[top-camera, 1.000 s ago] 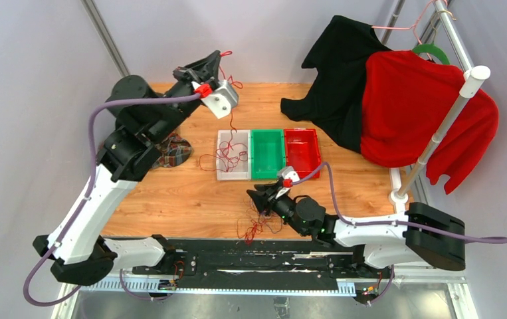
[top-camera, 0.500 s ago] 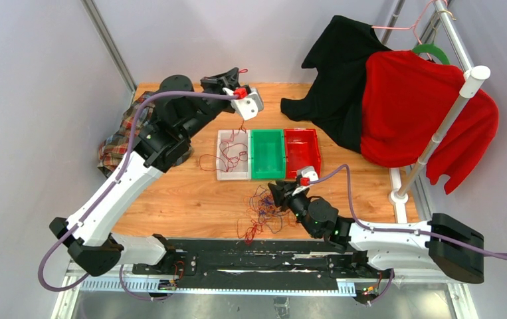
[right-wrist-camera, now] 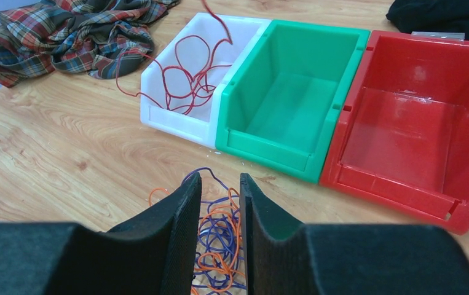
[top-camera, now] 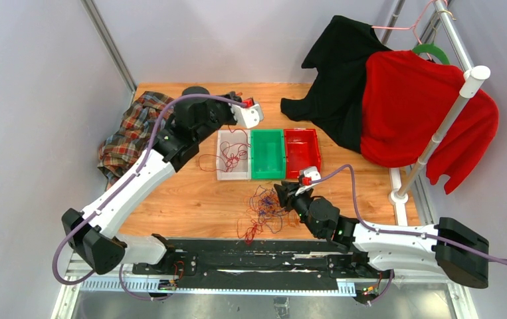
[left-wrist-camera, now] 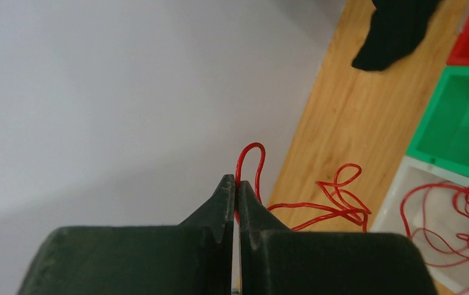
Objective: Untangle the cables
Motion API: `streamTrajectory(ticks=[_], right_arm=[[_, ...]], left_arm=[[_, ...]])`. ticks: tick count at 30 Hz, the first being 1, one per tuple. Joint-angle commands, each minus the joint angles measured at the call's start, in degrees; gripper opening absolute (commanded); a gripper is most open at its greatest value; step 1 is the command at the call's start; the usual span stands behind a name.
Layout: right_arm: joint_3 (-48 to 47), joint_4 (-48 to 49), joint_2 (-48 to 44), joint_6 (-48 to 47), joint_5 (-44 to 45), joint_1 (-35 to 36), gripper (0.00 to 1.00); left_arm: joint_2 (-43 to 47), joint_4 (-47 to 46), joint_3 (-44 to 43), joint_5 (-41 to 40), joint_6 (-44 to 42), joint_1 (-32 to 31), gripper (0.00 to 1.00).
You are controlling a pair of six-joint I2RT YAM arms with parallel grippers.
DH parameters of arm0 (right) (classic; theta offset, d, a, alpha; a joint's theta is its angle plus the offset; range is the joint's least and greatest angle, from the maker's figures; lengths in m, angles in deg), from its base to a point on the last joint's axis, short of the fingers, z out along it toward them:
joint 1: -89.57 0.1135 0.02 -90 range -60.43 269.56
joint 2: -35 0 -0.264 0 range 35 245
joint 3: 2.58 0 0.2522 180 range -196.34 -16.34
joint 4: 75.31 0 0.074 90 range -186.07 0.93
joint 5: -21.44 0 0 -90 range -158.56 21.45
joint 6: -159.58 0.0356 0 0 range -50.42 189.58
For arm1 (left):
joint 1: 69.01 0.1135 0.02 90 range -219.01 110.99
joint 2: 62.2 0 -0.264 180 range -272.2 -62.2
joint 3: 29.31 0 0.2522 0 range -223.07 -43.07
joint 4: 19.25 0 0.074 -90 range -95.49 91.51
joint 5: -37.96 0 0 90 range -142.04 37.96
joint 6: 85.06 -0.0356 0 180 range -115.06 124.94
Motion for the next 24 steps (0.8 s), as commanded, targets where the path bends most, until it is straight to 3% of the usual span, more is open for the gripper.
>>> streamTrajectory(ticks=[1, 7, 19, 22, 24], right_arm=[[0.2, -1.2, -1.2, -0.2, 1.4, -0.8, 0.29], [-0.2, -2.3, -1.5, -0.1, 1.6, -1.0, 0.29], [-1.6, -6.8, -2.2, 0.5, 1.4, -1.7, 0.29], [-2.4, -8.3, -2.7, 0.5, 1.1, -1.8, 0.3], [-2.6, -8.9, -3.1, 0.5, 0.9, -1.9, 0.32]], left_arm=[[-1.3, 0.3, 5.1, -1.2, 0.9, 1.0, 0.0], [-4.3, -0.5, 12.0, -2.5, -0.3, 1.7, 0.01], [-15.8, 4.6, 12.3, -1.6, 2.1, 2.7, 0.02], [-18.3, 11.0, 7.6, -1.0, 3.7, 2.9, 0.21], [-18.7, 16.8, 3.8, 1.4, 4.9, 3.7, 0.43]])
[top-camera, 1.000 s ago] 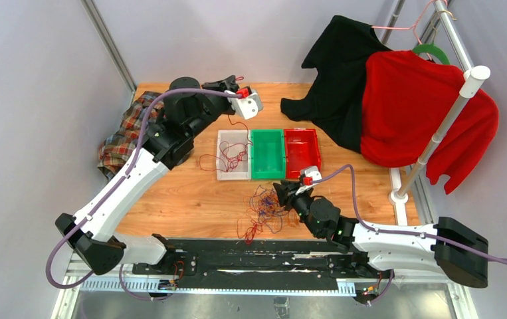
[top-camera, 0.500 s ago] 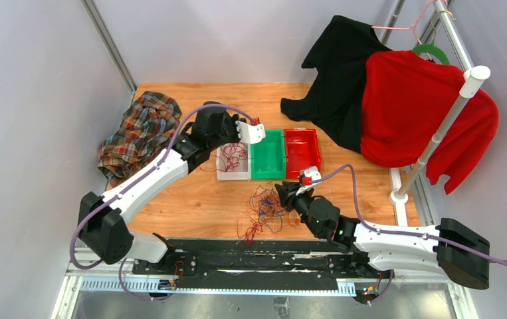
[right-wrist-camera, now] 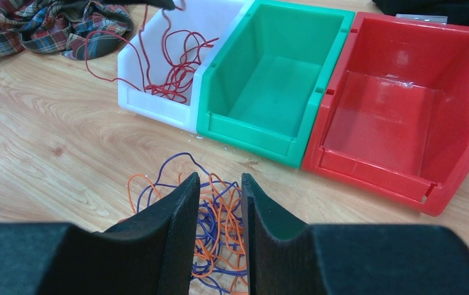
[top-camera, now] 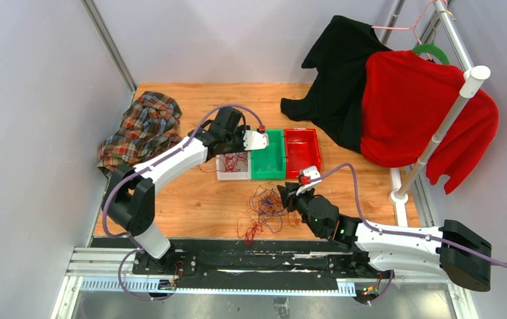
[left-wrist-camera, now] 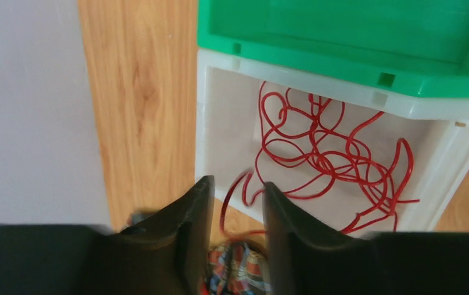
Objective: Untangle the cables
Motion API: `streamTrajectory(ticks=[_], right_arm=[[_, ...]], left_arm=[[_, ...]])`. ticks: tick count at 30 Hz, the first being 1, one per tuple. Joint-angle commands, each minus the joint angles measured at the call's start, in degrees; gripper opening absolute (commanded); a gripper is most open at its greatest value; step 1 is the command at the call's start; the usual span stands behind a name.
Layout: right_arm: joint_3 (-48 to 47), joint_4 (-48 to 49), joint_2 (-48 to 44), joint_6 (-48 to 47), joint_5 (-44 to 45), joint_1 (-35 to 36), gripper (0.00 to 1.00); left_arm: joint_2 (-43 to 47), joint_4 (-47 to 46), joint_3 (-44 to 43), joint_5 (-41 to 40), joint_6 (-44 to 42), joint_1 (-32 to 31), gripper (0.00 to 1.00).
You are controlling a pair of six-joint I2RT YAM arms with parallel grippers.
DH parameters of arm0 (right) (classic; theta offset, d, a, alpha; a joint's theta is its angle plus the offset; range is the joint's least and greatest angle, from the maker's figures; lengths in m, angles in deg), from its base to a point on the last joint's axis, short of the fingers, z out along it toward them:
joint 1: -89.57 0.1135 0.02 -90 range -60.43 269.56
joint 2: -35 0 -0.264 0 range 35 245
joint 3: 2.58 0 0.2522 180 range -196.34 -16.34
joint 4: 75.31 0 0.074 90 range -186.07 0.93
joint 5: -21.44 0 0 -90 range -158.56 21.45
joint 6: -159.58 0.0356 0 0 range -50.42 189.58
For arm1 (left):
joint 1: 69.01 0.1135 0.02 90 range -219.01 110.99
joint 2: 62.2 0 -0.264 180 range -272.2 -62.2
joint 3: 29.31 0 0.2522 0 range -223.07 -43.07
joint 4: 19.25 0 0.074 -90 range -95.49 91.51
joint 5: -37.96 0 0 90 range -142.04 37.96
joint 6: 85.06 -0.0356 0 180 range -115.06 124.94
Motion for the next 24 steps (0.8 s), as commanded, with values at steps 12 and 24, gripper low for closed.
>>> streamTrajectory(ticks=[12, 24], right_arm=[[-3.5, -4.7, -1.6, -0.4, -0.7, -2.1, 0.37], [-2.9, -6.6, -2.1, 0.8, -0.9, -2.5, 0.37]], left_arm=[[10.7, 29.7, -9.4, 20.2, 7.2, 3.0, 0.98], [19.0, 31.2, 9.9, 35.4, 21.7, -10.3, 0.98]])
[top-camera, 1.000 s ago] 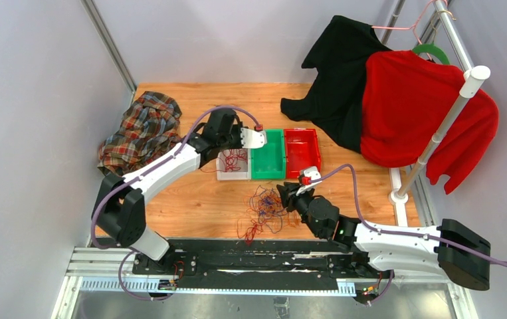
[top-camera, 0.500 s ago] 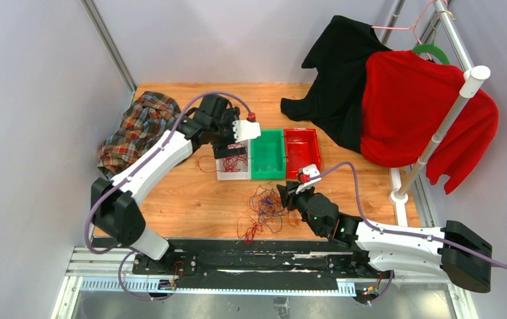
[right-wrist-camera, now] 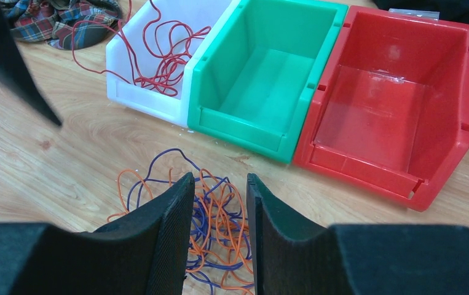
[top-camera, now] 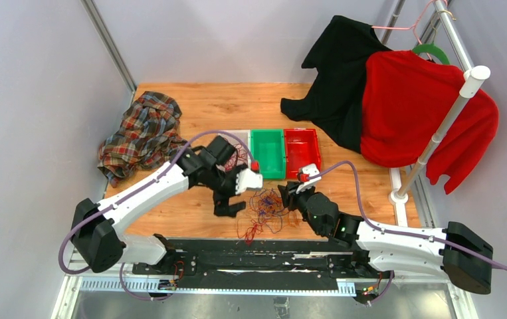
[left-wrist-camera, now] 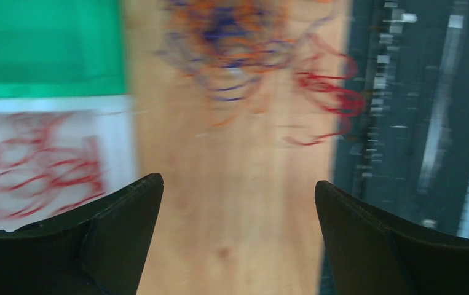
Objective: Untangle the cables
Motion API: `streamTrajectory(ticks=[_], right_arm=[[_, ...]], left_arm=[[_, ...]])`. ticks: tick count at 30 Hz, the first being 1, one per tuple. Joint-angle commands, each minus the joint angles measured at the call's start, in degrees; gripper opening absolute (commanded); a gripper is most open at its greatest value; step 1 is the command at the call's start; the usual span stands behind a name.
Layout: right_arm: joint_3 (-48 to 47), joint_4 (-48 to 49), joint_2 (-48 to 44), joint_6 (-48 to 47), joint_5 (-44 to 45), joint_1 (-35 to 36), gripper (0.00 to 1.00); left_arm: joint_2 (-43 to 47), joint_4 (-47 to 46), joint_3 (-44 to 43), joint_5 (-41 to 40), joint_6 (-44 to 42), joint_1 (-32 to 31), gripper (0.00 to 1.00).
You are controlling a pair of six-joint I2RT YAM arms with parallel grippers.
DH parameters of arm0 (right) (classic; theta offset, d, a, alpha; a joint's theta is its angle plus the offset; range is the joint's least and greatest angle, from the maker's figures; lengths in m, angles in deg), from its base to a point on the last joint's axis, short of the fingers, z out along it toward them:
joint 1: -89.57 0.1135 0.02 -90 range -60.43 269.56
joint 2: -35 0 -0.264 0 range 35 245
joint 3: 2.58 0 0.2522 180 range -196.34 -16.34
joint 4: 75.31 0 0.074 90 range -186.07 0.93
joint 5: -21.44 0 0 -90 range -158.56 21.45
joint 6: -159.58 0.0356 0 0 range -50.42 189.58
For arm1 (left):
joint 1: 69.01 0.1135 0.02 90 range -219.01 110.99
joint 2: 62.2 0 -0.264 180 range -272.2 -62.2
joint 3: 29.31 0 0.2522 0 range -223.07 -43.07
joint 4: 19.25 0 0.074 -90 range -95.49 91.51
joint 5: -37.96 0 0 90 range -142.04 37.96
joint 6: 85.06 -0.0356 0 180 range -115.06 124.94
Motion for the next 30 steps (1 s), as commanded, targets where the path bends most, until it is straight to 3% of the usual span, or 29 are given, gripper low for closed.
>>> streamTrajectory(ticks=[1, 13, 22, 30], right_arm=[[-0.9, -0.8, -0.9, 0.9, 0.3, -0.9, 0.37], [0.5, -1.0, -1.4, 2.4, 1.4, -1.0, 0.36], [1.3, -1.7, -3.0, 2.6, 3.0, -1.0, 0.35], [2.1, -3.3, -6.2, 2.2, 3.9, -1.0, 0.33]], left_arm=[[2.3, -2.5, 7.1, 4.3, 6.1, -4.7, 0.98], [-7.3, -16.3, 13.1, 2.0, 17.4, -8.3, 0.97], [-10.1, -17.8, 14.3, -0.6, 17.6, -8.5, 0.68], [-10.1, -12.8, 14.4, -1.5, 12.4, -9.0, 0.41]])
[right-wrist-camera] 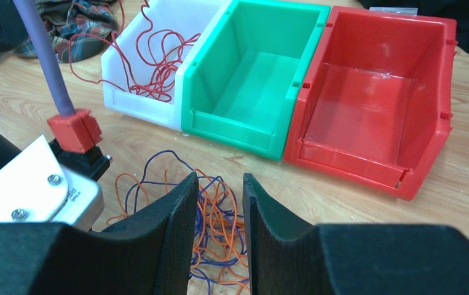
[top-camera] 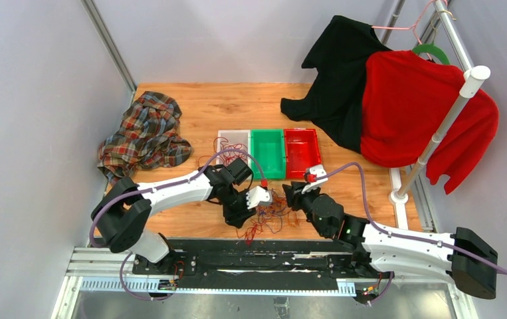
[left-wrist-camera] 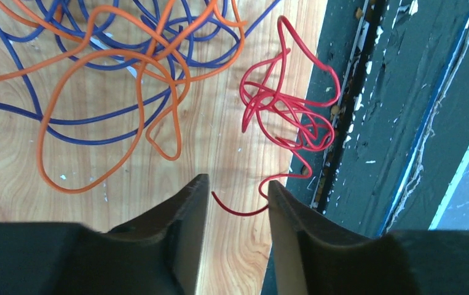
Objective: Untangle the cables
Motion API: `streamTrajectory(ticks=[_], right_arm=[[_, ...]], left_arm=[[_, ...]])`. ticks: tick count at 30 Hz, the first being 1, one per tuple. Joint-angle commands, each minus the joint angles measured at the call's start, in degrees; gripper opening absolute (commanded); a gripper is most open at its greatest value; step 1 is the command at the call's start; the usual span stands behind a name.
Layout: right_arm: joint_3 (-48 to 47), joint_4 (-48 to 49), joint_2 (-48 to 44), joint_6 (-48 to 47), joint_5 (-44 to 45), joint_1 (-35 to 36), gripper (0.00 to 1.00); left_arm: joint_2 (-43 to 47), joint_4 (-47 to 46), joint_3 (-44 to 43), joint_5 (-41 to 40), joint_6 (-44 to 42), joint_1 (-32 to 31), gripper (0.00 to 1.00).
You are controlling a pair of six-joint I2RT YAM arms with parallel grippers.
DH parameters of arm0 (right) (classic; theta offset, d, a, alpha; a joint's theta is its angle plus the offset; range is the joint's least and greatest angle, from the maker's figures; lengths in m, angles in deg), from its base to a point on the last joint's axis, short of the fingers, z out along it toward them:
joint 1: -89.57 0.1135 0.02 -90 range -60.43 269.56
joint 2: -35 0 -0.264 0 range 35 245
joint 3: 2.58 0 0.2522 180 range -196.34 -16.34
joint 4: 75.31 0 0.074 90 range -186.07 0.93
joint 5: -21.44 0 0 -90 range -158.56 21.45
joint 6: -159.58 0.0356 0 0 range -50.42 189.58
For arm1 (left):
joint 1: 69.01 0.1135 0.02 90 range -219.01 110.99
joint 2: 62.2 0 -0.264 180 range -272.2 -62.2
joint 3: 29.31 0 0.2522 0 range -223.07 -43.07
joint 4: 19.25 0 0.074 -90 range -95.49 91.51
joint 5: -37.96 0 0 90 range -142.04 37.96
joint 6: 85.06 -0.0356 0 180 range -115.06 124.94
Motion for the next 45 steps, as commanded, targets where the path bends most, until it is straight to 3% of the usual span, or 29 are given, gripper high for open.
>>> streamTrajectory(ticks=[1, 5, 9, 18, 21, 22, 23, 26, 29, 35, 45], right_arm=[[1.0, -1.6, -2.8, 0.3, 2.5, -1.1, 0.33], [1.3, -2.4, -4.1, -0.1, 2.4, -1.5, 0.31], [1.0, -3.0, -4.9, -0.4, 2.5, -1.7, 0.3], [1.3, -3.0, -5.9, -0.7, 2.1, -1.7, 0.26], [1.4, -2.4, -5.2, -0.7, 1.6, -1.6, 0.25], [1.3, -2.2, -4.9, -0.7, 1.5, -1.6, 0.26], [1.3, -2.1, -4.6, -0.7, 1.5, -1.6, 0.27], [1.2, -2.1, -4.3, -0.6, 1.5, -1.6, 0.35], [1.3, -2.3, -4.6, -0.4, 1.7, -1.6, 0.37], [0.9, -2.7, -5.3, -0.2, 2.1, -1.6, 0.37], [0.8, -2.9, -4.6, 0.9, 2.5, -1.7, 0.35]], left_arm=[[1.4, 3.2, 0.3, -0.3, -3.8, -0.7, 0.38], [2.9, 3.6, 0.7, -0.4, -4.5, -0.7, 0.29], [2.4, 4.4, 0.1, -0.7, -5.1, -0.8, 0.02], [11.6, 18.9, -8.3, -5.5, -16.5, -0.7, 0.01], [15.2, 20.7, -7.4, -7.4, -21.3, -0.7, 0.01], [16.2, 20.8, -6.3, -7.0, -23.0, -0.7, 0.01], [17.0, 20.7, -5.3, -6.1, -24.4, -0.7, 0.09], [16.9, 20.6, -3.3, -5.1, -28.0, -2.4, 0.49], [15.5, 18.6, -1.4, -9.1, -33.1, -5.0, 0.67], [12.8, 11.6, 1.9, -17.0, -43.0, -10.3, 0.73], [6.5, 6.3, 3.4, -20.9, -49.9, -16.2, 0.68]])
